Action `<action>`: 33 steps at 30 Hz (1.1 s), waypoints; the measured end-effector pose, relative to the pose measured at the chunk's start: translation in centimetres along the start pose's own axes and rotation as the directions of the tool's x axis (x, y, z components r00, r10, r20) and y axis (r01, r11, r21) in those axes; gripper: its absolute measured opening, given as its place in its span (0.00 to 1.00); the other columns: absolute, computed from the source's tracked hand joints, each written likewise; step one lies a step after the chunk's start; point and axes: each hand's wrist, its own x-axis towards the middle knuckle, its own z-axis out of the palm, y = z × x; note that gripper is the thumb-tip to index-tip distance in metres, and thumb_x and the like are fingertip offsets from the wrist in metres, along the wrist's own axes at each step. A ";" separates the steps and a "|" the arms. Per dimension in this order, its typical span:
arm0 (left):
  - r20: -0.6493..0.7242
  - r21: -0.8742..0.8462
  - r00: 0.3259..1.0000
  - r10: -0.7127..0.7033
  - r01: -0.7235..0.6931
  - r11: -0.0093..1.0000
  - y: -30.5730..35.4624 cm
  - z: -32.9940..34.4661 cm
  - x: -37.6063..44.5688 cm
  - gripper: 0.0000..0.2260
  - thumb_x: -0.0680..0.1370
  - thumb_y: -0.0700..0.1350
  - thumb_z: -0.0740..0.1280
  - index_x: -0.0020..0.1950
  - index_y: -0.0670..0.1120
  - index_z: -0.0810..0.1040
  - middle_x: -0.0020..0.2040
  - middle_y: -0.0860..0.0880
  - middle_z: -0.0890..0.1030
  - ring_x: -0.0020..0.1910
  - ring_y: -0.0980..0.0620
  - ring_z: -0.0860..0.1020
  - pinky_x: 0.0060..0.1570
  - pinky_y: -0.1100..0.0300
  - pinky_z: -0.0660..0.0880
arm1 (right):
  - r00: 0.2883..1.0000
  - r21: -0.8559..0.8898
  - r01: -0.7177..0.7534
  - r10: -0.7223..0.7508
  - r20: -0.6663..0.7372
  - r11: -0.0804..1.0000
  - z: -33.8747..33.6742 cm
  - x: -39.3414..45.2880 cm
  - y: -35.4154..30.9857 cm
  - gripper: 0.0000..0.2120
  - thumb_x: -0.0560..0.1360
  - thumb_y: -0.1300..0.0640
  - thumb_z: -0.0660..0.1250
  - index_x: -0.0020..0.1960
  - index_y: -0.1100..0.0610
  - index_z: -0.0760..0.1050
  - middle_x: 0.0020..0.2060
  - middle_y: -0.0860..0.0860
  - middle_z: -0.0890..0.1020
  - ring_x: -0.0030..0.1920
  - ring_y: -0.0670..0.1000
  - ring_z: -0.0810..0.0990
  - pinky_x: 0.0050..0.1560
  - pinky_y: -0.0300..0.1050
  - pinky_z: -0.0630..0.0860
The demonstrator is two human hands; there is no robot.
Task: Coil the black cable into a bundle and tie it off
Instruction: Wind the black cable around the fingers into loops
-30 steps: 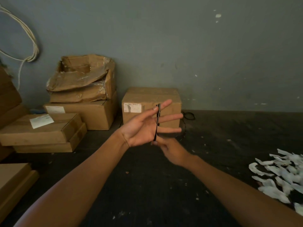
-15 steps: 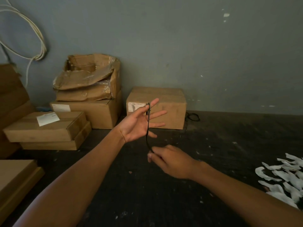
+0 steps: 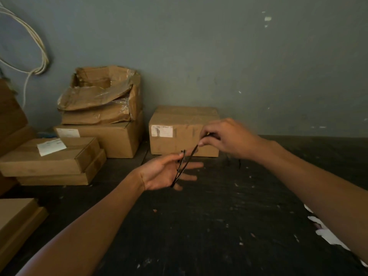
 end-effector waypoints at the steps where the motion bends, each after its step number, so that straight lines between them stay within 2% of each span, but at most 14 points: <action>1: 0.027 0.020 0.999 -0.029 0.029 0.999 -0.1 0.3 -0.1 0.20 0.80 0.55 0.57 0.73 0.61 0.68 0.73 0.46 0.72 0.72 0.36 0.68 0.63 0.37 0.63 | 0.999 0.000 0.006 -0.006 -0.038 1.000 -0.5 0.3 0.3 0.07 0.75 0.49 0.70 0.48 0.52 0.82 0.40 0.43 0.79 0.40 0.47 0.78 0.41 0.46 0.74; 3: 0.073 0.073 0.994 -0.076 0.071 0.995 -0.3 0.8 -0.2 0.20 0.78 0.57 0.61 0.70 0.63 0.71 0.73 0.48 0.72 0.71 0.38 0.69 0.62 0.39 0.63 | 0.996 -0.004 0.004 -0.004 -0.087 1.000 -1.2 0.7 0.8 0.07 0.74 0.49 0.70 0.47 0.52 0.82 0.39 0.43 0.77 0.40 0.47 0.75 0.40 0.46 0.71; 5: 0.101 0.100 0.991 -0.090 0.080 0.992 -0.3 1.3 -0.4 0.21 0.76 0.58 0.64 0.70 0.64 0.71 0.73 0.48 0.72 0.71 0.40 0.70 0.66 0.36 0.60 | 0.995 -0.003 0.002 -0.002 -0.101 1.000 -1.5 0.9 1.3 0.07 0.74 0.49 0.70 0.47 0.51 0.82 0.40 0.43 0.77 0.40 0.46 0.74 0.40 0.45 0.70; 9: 0.155 0.068 0.985 -0.077 0.067 0.995 0.0 1.9 -0.5 0.20 0.78 0.56 0.61 0.71 0.63 0.71 0.74 0.46 0.71 0.72 0.38 0.68 0.69 0.33 0.56 | 0.992 0.032 -0.036 0.039 -0.119 0.999 -0.7 0.5 2.1 0.07 0.76 0.51 0.69 0.49 0.52 0.82 0.41 0.44 0.80 0.40 0.47 0.76 0.41 0.48 0.74; 13: 0.187 -0.004 0.982 -0.029 0.031 1.000 0.8 2.4 -0.6 0.22 0.80 0.54 0.60 0.74 0.59 0.67 0.75 0.43 0.69 0.73 0.35 0.66 0.67 0.35 0.57 | 0.985 0.128 -0.092 0.109 -0.134 0.988 0.9 -0.3 3.3 0.07 0.77 0.53 0.67 0.50 0.53 0.82 0.42 0.48 0.84 0.40 0.49 0.79 0.41 0.49 0.75; 16: 0.181 -0.014 0.983 -0.014 0.017 1.000 1.2 2.5 -0.6 0.20 0.80 0.53 0.59 0.73 0.60 0.68 0.74 0.42 0.69 0.72 0.34 0.67 0.64 0.37 0.59 | 0.961 0.224 -0.093 0.146 -0.233 0.970 1.9 -0.8 3.6 0.06 0.78 0.55 0.67 0.50 0.55 0.81 0.41 0.47 0.82 0.41 0.48 0.78 0.42 0.47 0.74; 19: 0.139 0.022 0.990 -0.005 0.002 1.000 1.3 2.1 -0.7 0.19 0.81 0.53 0.57 0.72 0.61 0.70 0.74 0.43 0.71 0.71 0.36 0.69 0.68 0.32 0.57 | 0.918 0.275 -0.065 0.166 -0.360 0.959 1.9 -0.9 3.3 0.07 0.78 0.57 0.66 0.51 0.57 0.81 0.42 0.50 0.83 0.44 0.49 0.79 0.44 0.44 0.75; 21: 0.136 0.046 0.991 -0.011 0.005 0.999 1.4 2.0 -0.7 0.18 0.81 0.53 0.57 0.71 0.62 0.71 0.73 0.44 0.71 0.71 0.36 0.70 0.68 0.28 0.54 | 0.905 0.284 -0.046 0.160 -0.394 0.958 1.8 -0.7 3.2 0.07 0.78 0.57 0.67 0.51 0.58 0.81 0.42 0.49 0.82 0.45 0.49 0.79 0.45 0.43 0.75; 24: 0.194 0.055 0.981 -0.028 0.018 0.998 1.5 2.4 -0.5 0.19 0.81 0.53 0.57 0.72 0.61 0.70 0.73 0.42 0.71 0.71 0.35 0.69 0.68 0.28 0.53 | 0.919 0.308 -0.049 0.163 -0.359 0.950 2.1 -0.5 3.4 0.08 0.77 0.56 0.67 0.53 0.57 0.82 0.43 0.45 0.81 0.46 0.45 0.79 0.47 0.38 0.75; 27: 0.270 -0.022 0.963 0.016 -0.011 1.000 1.8 3.2 -0.5 0.19 0.81 0.52 0.56 0.73 0.60 0.69 0.73 0.41 0.70 0.71 0.33 0.67 0.68 0.27 0.52 | 0.936 0.381 -0.066 0.190 -0.297 0.922 3.1 -0.5 3.6 0.08 0.78 0.55 0.66 0.53 0.55 0.81 0.43 0.44 0.82 0.45 0.42 0.80 0.47 0.37 0.76; 29: 0.323 -0.082 0.942 0.087 -0.063 0.995 2.3 3.5 -0.4 0.20 0.80 0.53 0.55 0.73 0.62 0.67 0.74 0.42 0.70 0.71 0.32 0.67 0.66 0.28 0.58 | 0.941 0.438 -0.105 0.231 -0.246 0.893 4.6 -0.7 3.8 0.07 0.79 0.57 0.64 0.52 0.55 0.80 0.44 0.51 0.84 0.45 0.47 0.81 0.47 0.43 0.76; 31: 0.347 -0.141 0.923 0.166 -0.124 0.982 2.9 3.6 0.0 0.21 0.80 0.54 0.55 0.73 0.62 0.66 0.73 0.42 0.70 0.71 0.33 0.67 0.64 0.28 0.61 | 0.949 0.473 -0.186 0.283 -0.141 0.861 7.2 -1.4 4.2 0.09 0.80 0.62 0.62 0.55 0.59 0.79 0.50 0.57 0.83 0.51 0.48 0.80 0.54 0.48 0.76; 33: 0.318 -0.176 0.923 0.217 -0.167 0.970 3.6 3.4 0.4 0.20 0.81 0.54 0.55 0.73 0.63 0.66 0.73 0.42 0.70 0.71 0.32 0.67 0.62 0.28 0.61 | 0.958 0.472 -0.252 0.287 -0.002 0.845 10.3 -2.5 3.8 0.13 0.79 0.62 0.60 0.61 0.58 0.78 0.57 0.56 0.82 0.58 0.50 0.79 0.62 0.56 0.75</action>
